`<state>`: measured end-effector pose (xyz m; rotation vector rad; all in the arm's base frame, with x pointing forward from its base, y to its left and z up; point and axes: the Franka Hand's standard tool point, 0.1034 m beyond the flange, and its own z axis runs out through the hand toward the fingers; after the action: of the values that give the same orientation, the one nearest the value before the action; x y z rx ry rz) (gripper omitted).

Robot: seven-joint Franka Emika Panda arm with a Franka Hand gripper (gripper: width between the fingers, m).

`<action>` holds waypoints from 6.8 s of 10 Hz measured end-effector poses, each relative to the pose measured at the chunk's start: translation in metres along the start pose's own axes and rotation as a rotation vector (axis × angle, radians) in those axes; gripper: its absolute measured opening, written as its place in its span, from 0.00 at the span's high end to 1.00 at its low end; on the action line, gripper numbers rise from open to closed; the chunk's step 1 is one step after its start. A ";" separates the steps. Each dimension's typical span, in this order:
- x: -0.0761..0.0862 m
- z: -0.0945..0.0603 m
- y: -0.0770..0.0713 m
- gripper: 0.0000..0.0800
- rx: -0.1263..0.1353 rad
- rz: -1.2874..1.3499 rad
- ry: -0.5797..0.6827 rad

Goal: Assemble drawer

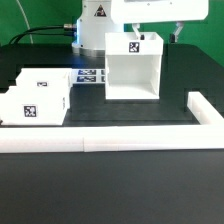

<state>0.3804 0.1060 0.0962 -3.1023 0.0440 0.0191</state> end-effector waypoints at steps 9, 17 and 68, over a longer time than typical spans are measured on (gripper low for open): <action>0.000 0.000 0.000 0.95 0.000 0.000 0.000; 0.096 -0.002 0.015 0.95 0.031 -0.059 0.078; 0.253 -0.010 -0.025 0.93 0.328 1.406 0.034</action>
Offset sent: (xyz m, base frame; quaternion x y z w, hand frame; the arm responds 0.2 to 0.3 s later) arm 0.0000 0.0000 0.0000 0.0000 0.0000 0.0000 1.0000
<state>0.6341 0.1232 0.1036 -2.1086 1.8709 -0.0020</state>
